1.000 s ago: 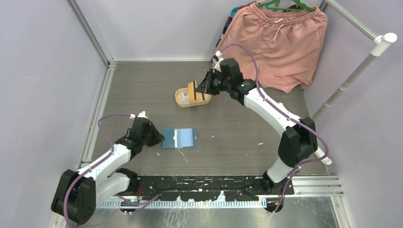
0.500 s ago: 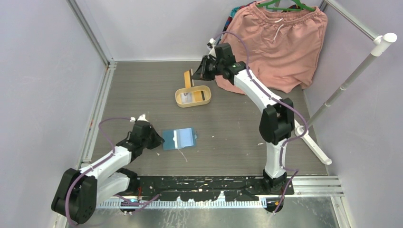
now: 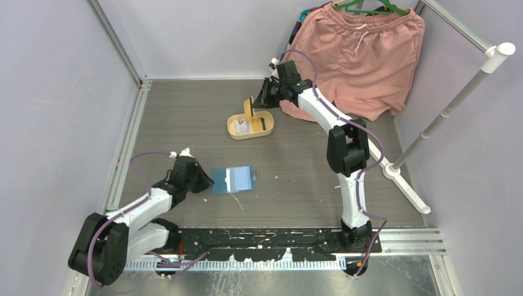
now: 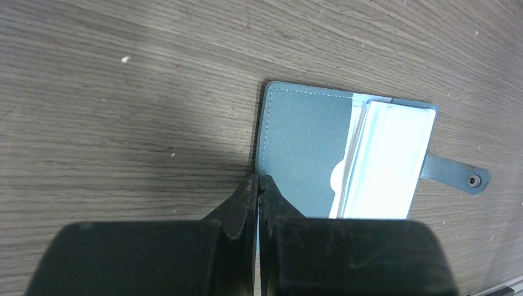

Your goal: Take the credit cards out of the card holder

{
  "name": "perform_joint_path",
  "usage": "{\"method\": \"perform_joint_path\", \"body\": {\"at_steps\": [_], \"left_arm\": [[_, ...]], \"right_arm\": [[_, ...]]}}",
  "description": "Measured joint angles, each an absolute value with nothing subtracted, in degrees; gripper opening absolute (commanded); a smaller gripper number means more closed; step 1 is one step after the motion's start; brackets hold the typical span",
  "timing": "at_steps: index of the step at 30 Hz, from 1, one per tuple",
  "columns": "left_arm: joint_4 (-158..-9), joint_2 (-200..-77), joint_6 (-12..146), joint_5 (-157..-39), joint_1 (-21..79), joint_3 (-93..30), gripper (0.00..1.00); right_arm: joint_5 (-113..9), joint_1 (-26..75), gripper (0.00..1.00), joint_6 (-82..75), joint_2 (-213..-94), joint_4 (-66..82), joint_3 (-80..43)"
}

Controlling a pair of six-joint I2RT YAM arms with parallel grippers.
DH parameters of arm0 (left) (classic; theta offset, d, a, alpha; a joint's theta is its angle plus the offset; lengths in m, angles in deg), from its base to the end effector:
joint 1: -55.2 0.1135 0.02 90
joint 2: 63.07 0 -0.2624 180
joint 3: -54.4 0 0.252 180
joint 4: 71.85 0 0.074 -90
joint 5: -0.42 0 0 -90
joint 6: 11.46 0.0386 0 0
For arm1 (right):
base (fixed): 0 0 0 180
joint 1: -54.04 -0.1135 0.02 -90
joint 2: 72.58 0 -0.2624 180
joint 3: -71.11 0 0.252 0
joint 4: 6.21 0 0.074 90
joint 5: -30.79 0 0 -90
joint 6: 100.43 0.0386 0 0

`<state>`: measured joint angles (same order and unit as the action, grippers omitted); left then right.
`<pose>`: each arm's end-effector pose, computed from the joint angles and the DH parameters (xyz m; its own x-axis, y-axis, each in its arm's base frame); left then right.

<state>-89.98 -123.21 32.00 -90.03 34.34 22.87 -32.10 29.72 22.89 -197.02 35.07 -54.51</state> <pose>0.1753 -0.0671 0.1384 -0.7302 -0.4985 -0.4672 -0.2456 0.8297 -0.5014 0.4513 0.2233 0.2653 -0.8663 0.1451 -0.4779 -0.2493 0.7036 0.6655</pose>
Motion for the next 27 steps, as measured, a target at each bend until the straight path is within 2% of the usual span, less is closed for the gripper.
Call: {"method": "perform_joint_path", "body": {"at_steps": [15, 27], "left_arm": [[-84.34, -128.17, 31.17, -90.36, 34.32, 21.97, 0.00], [-83.91, -128.54, 31.12, -90.49, 34.34, 21.89, 0.00]], "right_arm": [[-32.10, 30.97, 0.01, 22.65, -197.98, 32.45, -46.05], [-31.95, 31.67, 0.01, 22.69, -201.04, 30.79, -45.66]]}}
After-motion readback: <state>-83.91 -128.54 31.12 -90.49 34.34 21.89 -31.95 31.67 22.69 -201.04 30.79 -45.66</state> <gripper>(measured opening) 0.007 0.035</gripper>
